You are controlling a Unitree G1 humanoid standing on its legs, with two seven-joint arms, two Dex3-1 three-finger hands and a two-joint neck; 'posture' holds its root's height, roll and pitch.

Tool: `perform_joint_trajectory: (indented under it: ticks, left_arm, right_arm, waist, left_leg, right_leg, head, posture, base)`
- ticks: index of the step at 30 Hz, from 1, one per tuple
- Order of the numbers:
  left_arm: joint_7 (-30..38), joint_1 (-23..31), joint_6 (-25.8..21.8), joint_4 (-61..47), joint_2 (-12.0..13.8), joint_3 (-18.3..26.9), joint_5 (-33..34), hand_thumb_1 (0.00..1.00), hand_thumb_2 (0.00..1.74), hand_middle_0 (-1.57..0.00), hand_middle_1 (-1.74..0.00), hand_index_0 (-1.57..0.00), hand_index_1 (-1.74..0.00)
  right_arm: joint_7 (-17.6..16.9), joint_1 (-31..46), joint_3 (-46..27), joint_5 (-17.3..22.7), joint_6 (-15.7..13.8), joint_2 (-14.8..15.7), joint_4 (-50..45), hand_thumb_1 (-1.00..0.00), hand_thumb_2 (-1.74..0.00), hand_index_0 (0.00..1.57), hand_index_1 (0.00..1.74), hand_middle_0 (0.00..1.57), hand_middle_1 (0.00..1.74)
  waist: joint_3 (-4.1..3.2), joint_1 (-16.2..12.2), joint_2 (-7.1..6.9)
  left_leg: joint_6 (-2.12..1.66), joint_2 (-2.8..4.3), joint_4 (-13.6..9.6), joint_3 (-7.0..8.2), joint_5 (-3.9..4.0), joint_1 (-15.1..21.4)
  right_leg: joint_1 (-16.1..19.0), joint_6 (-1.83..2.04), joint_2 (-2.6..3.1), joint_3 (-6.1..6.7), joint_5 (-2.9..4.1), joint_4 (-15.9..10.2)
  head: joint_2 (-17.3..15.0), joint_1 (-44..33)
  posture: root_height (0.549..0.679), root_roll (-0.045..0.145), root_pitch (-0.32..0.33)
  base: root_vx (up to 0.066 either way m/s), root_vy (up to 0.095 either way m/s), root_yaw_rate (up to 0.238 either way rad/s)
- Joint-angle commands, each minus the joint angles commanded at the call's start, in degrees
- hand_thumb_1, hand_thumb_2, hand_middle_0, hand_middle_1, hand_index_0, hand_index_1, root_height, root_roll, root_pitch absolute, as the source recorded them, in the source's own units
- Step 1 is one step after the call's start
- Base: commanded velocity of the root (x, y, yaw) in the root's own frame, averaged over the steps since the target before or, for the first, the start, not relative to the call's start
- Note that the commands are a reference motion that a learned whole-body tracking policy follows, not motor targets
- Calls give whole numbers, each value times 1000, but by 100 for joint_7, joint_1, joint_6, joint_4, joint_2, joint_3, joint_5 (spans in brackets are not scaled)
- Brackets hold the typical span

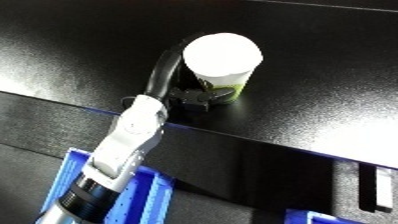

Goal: Pick up the object and place it into the box

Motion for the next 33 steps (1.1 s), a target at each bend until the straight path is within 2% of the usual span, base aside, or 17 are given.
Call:
perform_joint_trajectory:
  ticks: [6, 9, 11, 17, 25, 33]
  left_arm:
    - [-41, 355, 15, -112, -193, 361, -1336, 950, 1653, -1492, -1653, -1492, -1653]
    - [-216, 620, -136, -347, -306, 599, -2034, 950, 1653, -1492, -1653, -1492, -1653]
    - [-270, 802, -346, -568, -356, 773, -2274, 950, 1653, -1492, -1653, -1492, -1653]
    - [-208, 1360, -856, -1279, -266, 1296, -2073, 950, 1653, -1492, -1653, -1492, -1653]
    - [302, 2296, -1546, -1945, 109, 2252, -1537, 950, 1653, -1492, -1653, -1492, -1653]
    - [1006, 3385, -2140, -1772, 356, 3291, -869, 950, 1653, -1492, -1653, -1492, -1653]
  right_arm:
    - [-54, 39, -31, 9, 7, 17, -29, 0, 0, 0, 0, 0, 0]
    - [-99, 74, -61, 21, -1, 28, -52, 0, 0, 0, 0, 0, 0]
    - [-118, 110, -92, 19, -17, 34, -67, 0, 0, 0, 0, 0, 0]
    - [-128, 268, -199, 109, -136, 37, -105, 0, 0, 0, 0, 0, 0]
    - [-133, 616, -400, 268, -347, 51, -196, 0, 0, 0, 0, 0, 0]
    - [-121, 869, -613, 335, -450, 59, -195, 0, 0, 0, 0, 0, 0]
  waist:
    - [0, 44, 45]
    - [0, 86, 86]
    - [0, 123, 112]
    - [0, 299, 168]
    - [0, 588, 238]
    - [0, 823, 327]
  left_leg:
    - [-19, -33, -46, -53, 20, 45]
    - [-31, -63, -104, -91, 46, 74]
    - [-40, -87, -142, -115, 64, 91]
    - [-72, -160, -261, -204, 130, 136]
    - [-108, -231, -366, -332, 196, 196]
    - [-121, -330, -348, -420, 216, 204]
  right_leg:
    - [58, -18, -24, -27, -29, -14]
    - [96, -41, -37, -45, -44, -37]
    - [115, -60, -45, -55, -53, -50]
    - [192, -105, -60, -112, -77, -100]
    - [347, -168, -92, -214, -140, -147]
    - [440, -243, -145, -316, -270, -68]
  head:
    - [80, -7]
    - [133, -17]
    - [159, 4]
    - [304, 94]
    - [418, 172]
    - [365, 59]
  posture:
    - [618, 23, -46]
    - [619, 25, -46]
    - [620, 27, -46]
    - [621, 31, -45]
    - [623, 37, -48]
    - [621, 49, -54]
  base:
    - [-6, -2, 53]
    - [-21, 6, 85]
    - [-29, 8, 94]
    - [-42, -12, 123]
    - [-41, -27, 139]
    - [-22, -3, 119]
